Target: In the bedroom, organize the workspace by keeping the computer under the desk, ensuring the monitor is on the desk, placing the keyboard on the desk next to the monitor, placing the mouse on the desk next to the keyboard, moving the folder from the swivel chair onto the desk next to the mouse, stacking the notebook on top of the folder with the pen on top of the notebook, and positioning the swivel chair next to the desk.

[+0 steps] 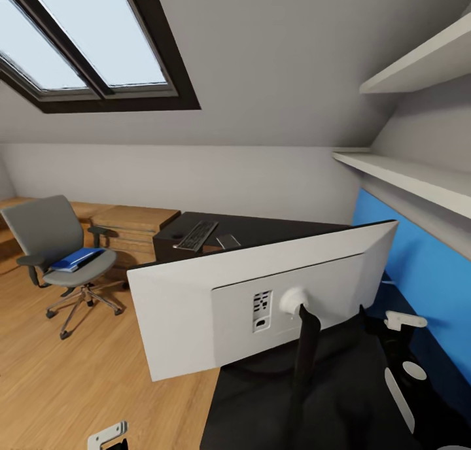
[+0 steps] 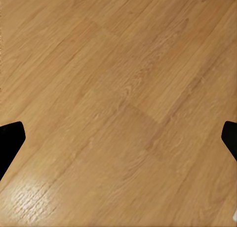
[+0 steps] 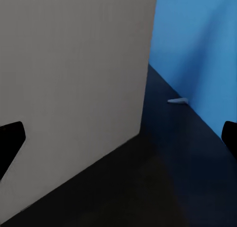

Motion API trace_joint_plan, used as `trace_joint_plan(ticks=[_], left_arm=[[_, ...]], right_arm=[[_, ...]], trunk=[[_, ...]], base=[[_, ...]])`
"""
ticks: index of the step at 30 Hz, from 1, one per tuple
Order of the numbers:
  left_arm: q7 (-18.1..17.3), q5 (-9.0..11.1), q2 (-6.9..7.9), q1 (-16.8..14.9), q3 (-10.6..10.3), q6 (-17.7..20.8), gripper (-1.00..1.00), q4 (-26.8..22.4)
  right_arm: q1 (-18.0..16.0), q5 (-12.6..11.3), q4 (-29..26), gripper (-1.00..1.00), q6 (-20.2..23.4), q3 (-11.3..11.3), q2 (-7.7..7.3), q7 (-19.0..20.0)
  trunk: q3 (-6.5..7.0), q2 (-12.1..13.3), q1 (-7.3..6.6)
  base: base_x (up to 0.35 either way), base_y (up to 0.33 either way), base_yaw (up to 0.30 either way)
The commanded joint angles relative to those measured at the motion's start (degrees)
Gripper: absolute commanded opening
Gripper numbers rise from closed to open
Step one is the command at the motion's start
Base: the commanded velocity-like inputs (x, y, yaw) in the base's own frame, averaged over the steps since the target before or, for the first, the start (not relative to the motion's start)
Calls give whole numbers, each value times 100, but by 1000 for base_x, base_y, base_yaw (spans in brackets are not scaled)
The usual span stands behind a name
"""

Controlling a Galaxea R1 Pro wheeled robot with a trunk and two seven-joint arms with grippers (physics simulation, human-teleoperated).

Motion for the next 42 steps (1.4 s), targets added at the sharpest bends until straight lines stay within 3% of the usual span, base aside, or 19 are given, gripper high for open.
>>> trace_joint_plan(ticks=[1,15,25,34,42], left_arm=[[9,60,1,-4,-10,-25,100,2],[9,60,8,-4,-5,-26,100,2],[9,60,8,-4,-3,-26,100,2],[9,60,9,-4,-2,-26,100,2],[9,60,9,-4,-1,-26,100,2]], right_arm=[[-3,-37,3,100,-21,10,-3,-13],[-3,-37,3,100,-20,10,-4,-7],[-3,-37,12,100,-21,17,-3,22],[-3,-37,30,100,-21,326,21,22],[-3,-37,51,100,-21,425,23,28]], trunk=[[-6,-4,0],[-3,-4,0],[-3,-4,0],[-3,-4,0],[-3,-4,0]], base=[[14,-18,29],[10,-4,6],[176,0,0],[14,0,0],[1,0,0]])
